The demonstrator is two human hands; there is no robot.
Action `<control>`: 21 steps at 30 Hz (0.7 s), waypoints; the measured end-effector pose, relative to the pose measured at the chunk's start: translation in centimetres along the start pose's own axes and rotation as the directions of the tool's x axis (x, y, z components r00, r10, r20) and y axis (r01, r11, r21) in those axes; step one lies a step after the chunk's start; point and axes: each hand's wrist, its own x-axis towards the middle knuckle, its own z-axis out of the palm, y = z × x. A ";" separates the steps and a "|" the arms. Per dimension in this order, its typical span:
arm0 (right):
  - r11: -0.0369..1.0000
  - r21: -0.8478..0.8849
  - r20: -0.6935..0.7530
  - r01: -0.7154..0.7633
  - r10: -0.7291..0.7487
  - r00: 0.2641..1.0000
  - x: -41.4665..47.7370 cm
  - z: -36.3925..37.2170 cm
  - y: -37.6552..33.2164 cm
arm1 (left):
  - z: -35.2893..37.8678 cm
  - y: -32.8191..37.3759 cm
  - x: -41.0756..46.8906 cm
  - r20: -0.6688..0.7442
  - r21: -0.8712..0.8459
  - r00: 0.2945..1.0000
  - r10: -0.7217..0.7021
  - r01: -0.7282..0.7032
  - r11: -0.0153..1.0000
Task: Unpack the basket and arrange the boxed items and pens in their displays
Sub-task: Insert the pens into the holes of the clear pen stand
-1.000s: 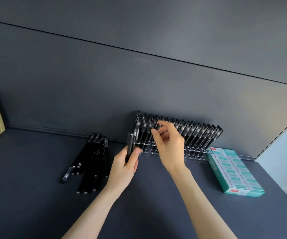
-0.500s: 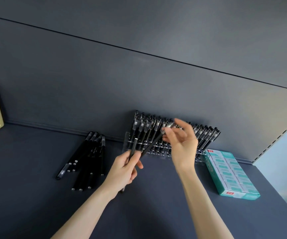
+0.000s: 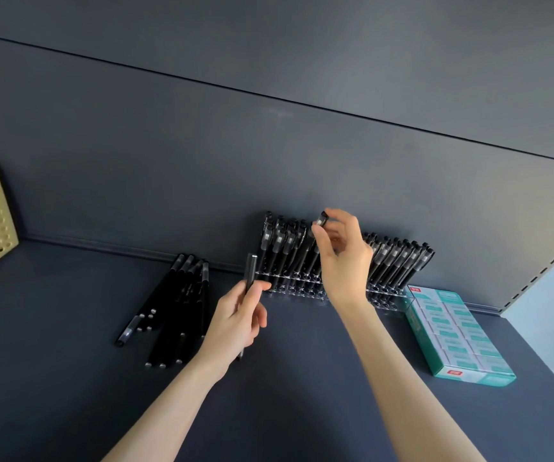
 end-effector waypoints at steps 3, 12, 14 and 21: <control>0.998 -0.058 0.043 0.031 -0.028 0.999 -0.3 0.3 0.4 | 0.0 0.1 0.2 -0.014 -0.032 1.000 -0.019 0.019 0.999; 0.965 -0.232 0.135 0.125 -0.095 0.986 -1.2 0.8 1.2 | 0.2 0.2 0.0 0.003 -0.005 1.000 -0.030 0.030 1.000; 0.963 -0.241 0.137 0.119 -0.087 0.987 -1.4 0.8 1.3 | 0.2 0.2 0.0 0.001 0.006 0.999 -0.032 0.032 0.999; 0.966 -0.241 0.089 0.090 -0.071 0.994 -2.1 0.1 0.7 | 0.4 0.2 -0.2 0.039 0.017 0.999 -0.017 0.017 1.000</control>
